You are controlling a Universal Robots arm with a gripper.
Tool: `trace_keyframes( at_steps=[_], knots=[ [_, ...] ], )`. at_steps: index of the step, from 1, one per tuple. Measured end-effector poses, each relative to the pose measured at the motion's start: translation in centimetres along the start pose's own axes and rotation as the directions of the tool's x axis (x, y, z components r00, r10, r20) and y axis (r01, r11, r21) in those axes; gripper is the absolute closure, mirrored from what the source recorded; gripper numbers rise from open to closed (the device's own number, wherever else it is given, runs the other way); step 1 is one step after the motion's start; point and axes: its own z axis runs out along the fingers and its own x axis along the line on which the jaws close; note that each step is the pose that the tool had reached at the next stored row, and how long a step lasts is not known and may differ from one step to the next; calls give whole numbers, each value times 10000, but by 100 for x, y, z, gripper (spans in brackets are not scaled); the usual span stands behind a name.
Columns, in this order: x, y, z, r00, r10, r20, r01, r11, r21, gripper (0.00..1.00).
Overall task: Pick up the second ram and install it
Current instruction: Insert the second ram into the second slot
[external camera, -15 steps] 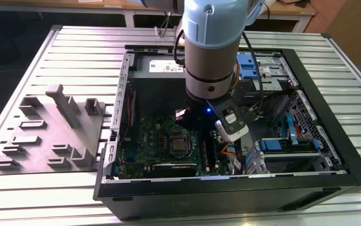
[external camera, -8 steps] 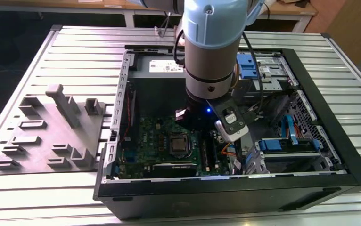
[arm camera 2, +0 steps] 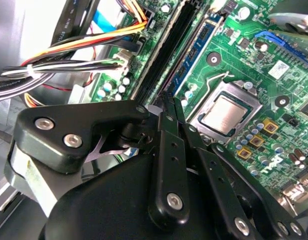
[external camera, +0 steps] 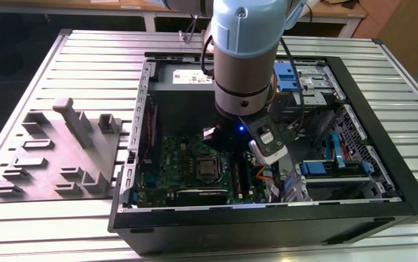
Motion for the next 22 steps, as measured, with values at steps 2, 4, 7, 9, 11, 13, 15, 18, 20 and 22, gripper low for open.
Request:
trace_keyframes(
  at_steps=[2, 4, 7, 9, 11, 13, 15, 18, 20, 22],
  knots=[
    [1, 0, 9, 10000, -1, -2, 1, 10000, 1, 89],
    [2, 0, 20, 10000, 0, 1, 0, 10000, -6, 89],
    [2, 0, 20, 10000, 0, 0, 0, 10000, -3, 89],
    [3, 0, 32, 10000, 0, 0, 0, 10000, -5, 89],
    [3, -1, 33, 10000, 0, -1, 0, 10000, -1, 89],
    [3, -1, 36, 10000, 0, 0, 0, 10000, -4, 89],
    [3, -1, 37, 10000, 0, 0, 0, 10000, -4, 89],
    [4, -1, 40, 10000, 0, 0, 0, 10000, -3, 89],
    [4, -1, 41, 10000, 0, 0, 0, 10000, -4, 89],
    [4, -1, 48, 10000, 1, 2, -1, 10000, -8, 89]
  ],
)
